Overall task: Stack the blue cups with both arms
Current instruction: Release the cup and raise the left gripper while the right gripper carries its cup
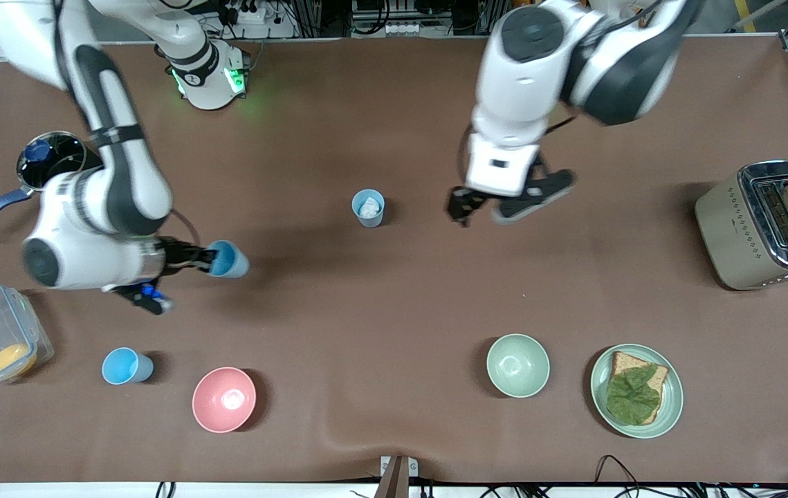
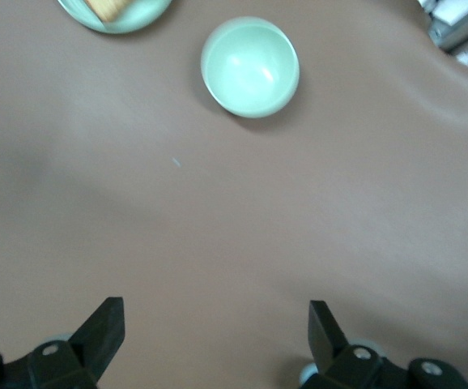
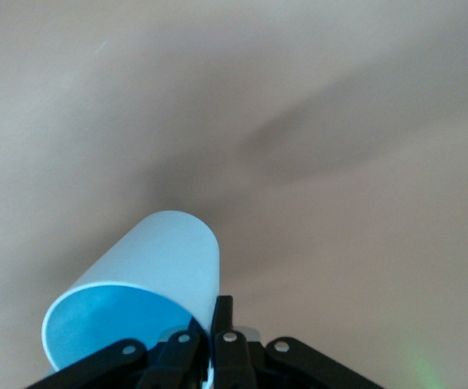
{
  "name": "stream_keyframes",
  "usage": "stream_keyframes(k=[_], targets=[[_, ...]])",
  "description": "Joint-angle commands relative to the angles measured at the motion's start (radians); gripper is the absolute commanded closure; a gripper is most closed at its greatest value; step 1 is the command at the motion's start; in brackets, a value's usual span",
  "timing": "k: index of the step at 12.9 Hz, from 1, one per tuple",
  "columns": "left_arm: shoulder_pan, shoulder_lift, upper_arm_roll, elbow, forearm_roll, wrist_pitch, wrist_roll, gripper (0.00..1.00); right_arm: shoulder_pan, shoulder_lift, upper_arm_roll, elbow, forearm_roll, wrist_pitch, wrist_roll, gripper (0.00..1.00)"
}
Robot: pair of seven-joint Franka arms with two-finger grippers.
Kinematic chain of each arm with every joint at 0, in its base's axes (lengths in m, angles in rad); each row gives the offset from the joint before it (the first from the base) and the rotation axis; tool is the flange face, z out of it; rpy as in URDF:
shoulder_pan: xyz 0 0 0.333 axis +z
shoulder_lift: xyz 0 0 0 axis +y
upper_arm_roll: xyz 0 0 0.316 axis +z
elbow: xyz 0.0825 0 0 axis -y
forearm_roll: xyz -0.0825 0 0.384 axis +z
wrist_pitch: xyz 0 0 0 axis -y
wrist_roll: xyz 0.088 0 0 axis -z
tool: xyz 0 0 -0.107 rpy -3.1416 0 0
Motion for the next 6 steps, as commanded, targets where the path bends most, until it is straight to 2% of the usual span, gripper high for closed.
stream_keyframes(k=[1,4,6], targets=[[0.113,-0.082,-0.009,0.002,0.005,-0.062,0.263,0.00,0.149,-0.038,-0.013,-0.035,0.044,0.082,0.213,1.00],[0.240,-0.095,-0.010,0.090,0.012,-0.171,0.529,0.00,0.253,-0.072,-0.011,-0.036,0.045,0.079,0.381,1.00],[0.285,-0.096,-0.010,0.126,0.005,-0.229,0.725,0.00,0.362,-0.086,-0.013,-0.038,0.045,0.079,0.543,1.00]])
